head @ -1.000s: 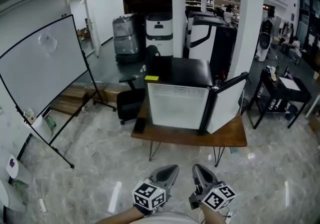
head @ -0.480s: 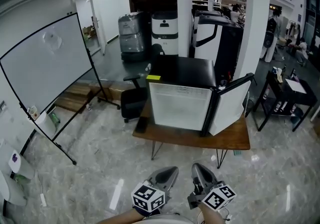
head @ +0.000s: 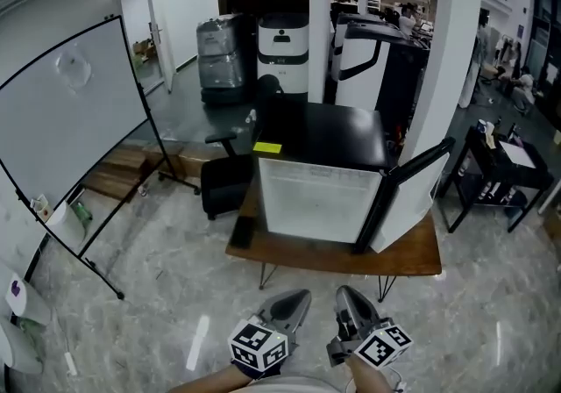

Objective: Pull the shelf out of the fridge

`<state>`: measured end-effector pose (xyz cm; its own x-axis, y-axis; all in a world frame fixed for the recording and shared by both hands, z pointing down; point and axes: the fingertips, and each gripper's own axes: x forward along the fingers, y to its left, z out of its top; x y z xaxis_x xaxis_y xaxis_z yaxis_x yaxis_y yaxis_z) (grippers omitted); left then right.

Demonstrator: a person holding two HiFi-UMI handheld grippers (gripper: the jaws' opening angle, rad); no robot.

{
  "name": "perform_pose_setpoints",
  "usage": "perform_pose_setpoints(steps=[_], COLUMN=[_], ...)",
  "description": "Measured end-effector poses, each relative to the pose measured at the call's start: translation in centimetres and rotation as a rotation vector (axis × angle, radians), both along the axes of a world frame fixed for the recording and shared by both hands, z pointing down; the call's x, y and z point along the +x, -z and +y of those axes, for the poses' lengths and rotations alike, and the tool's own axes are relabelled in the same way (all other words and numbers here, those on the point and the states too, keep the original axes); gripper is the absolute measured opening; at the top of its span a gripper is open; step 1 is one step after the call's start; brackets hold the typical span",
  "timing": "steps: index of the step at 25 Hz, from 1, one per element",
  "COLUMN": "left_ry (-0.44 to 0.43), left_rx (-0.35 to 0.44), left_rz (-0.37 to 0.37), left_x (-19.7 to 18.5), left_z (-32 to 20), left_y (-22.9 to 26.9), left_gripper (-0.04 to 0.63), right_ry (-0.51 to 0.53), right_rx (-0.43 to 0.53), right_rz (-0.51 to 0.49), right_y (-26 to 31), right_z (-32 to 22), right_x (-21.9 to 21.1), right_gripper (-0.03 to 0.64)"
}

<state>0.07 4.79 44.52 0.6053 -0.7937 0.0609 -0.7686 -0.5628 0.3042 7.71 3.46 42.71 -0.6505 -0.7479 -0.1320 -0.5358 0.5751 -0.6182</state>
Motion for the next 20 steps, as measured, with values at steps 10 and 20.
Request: perform_pose_setpoints(steps=[10,20], left_ry=[-0.101,-0.182], left_rx=[0.031,0.013], left_rz=[-0.007,0.009], left_x=[-5.1,-6.6], left_z=[-12.3,-19.0], left_y=[0.7,-0.4], left_gripper=[0.008,0.008], right_ry=[-0.094,-0.181], right_rx=[-0.003,-0.034], right_rz=[-0.016,-0.032], right_y=[0.3,-0.5], right_z=[-11.5,-17.7], right_x=[-5.3,-6.8], right_gripper=[0.022,0.023])
